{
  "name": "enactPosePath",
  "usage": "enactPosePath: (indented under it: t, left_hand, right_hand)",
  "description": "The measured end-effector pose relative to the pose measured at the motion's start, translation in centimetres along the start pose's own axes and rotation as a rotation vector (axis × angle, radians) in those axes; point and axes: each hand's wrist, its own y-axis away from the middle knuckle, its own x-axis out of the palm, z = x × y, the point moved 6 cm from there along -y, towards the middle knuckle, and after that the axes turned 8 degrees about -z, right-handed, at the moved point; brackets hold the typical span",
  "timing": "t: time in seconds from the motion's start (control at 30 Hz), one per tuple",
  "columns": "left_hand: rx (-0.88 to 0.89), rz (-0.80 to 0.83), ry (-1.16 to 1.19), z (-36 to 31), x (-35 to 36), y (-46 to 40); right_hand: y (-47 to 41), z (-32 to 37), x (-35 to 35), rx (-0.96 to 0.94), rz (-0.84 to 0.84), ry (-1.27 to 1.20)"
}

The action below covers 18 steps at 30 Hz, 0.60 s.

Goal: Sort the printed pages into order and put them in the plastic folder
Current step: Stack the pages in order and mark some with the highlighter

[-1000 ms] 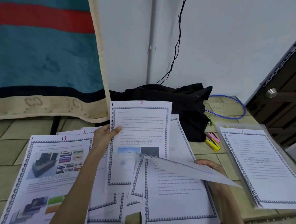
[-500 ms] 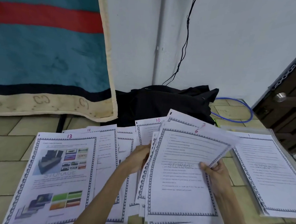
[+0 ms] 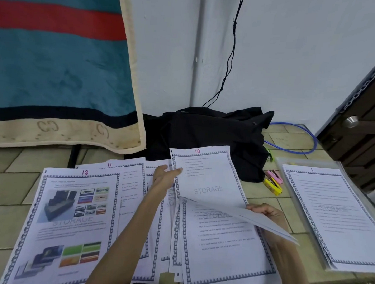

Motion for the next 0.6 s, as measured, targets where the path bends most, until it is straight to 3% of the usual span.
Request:
enactPosePath:
  t: [0.07, 0.17, 0.27, 0.4, 0.53, 0.6]
  left_hand:
    - [0.139, 0.095, -0.075, -1.0, 0.9, 1.0]
    - [0.236, 0.149, 0.025, -1.7, 0.9, 2.1]
    - [0.267, 0.137, 0.057, -1.4, -0.3, 2.3]
    - [0.262, 0.173, 0.042, -0.4, -2.1, 1.7]
    - [0.225, 0.303, -0.02, 0.2, -2.6, 2.8]
    - [0.207, 0.246, -0.044, 0.0, -3.0, 3.5]
  right_hand:
    - [-0.1, -0.4, -0.3, 0.012, 0.023, -0.014]
    - [-0.1, 0.0, -0.2, 0.069, 0.011, 0.045]
    - [0.5, -0.2, 0.1, 0.169, -0.065, 0.14]
    - [0.6, 0.5, 0.8, 0.099, -0.182, 0.114]
    - [0.3, 1.4, 3.6, 0.046, -0.169, 0.221]
    - [-0.1, 1.3, 5.0, 0.037, -0.155, 0.304]
